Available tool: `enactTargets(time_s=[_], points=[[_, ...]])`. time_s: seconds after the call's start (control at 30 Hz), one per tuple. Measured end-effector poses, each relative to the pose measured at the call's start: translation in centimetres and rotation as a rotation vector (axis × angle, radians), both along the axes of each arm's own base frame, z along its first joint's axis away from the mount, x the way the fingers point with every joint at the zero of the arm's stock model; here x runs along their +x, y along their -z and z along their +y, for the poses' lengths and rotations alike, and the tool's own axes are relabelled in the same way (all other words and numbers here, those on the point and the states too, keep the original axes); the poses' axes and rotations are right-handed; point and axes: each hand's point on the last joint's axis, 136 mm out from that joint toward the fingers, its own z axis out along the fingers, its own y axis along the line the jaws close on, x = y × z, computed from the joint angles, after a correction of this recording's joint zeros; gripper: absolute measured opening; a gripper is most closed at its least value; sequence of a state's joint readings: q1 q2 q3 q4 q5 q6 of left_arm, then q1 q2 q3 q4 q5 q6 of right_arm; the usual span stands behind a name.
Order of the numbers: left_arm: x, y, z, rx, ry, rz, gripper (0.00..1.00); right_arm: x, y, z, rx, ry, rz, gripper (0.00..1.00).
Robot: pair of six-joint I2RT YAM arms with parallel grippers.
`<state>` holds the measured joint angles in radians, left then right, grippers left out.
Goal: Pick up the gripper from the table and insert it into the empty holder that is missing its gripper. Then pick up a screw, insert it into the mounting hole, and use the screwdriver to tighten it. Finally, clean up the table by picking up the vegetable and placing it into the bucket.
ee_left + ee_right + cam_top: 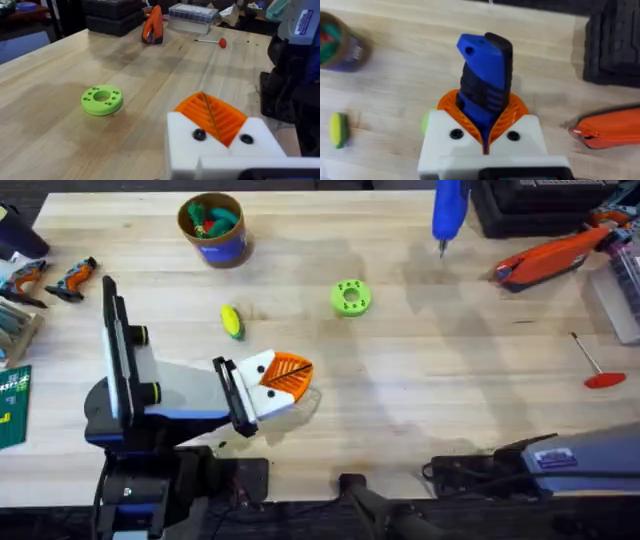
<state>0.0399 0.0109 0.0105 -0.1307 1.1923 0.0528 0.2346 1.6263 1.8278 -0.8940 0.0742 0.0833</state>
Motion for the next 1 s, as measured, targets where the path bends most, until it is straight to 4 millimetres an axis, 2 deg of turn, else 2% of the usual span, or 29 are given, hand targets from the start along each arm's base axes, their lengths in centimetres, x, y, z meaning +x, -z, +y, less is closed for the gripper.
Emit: enactTargets(time_s=[0.27, 0.43, 0.57, 0.67, 0.8, 1.0], points=[[0.0, 0.0, 0.0, 0.0, 0.0, 0.0, 0.006, -4.6, -8.1, 4.3, 0.085, -0.116, -0.217, 0.026], [0.0, 0.0, 0.0, 0.0, 0.0, 0.0, 0.006, -7.0, -10.8, 6.5, 0.154, -0.164, -0.283, 0.026], [0.0, 0.0, 0.0, 0.0, 0.0, 0.0, 0.006, -7.7, -11.4, 8.6, 0.192, -0.207, -0.305, 0.026], [0.0, 0.0, 0.0, 0.0, 0.0, 0.0, 0.006, -7.8, -11.1, 10.4, 0.225, -0.241, -0.329, 0.026], [0.0, 0.0, 0.0, 0.0, 0.0, 0.0, 0.006, -7.8, -9.2, 12.4, 0.281, -0.27, -0.359, 0.026], [0.0, 0.0, 0.0, 0.0, 0.0, 0.0, 0.006, -8.3, -6.1, 14.1, 0.418, -0.348, -0.435, 0.026]])
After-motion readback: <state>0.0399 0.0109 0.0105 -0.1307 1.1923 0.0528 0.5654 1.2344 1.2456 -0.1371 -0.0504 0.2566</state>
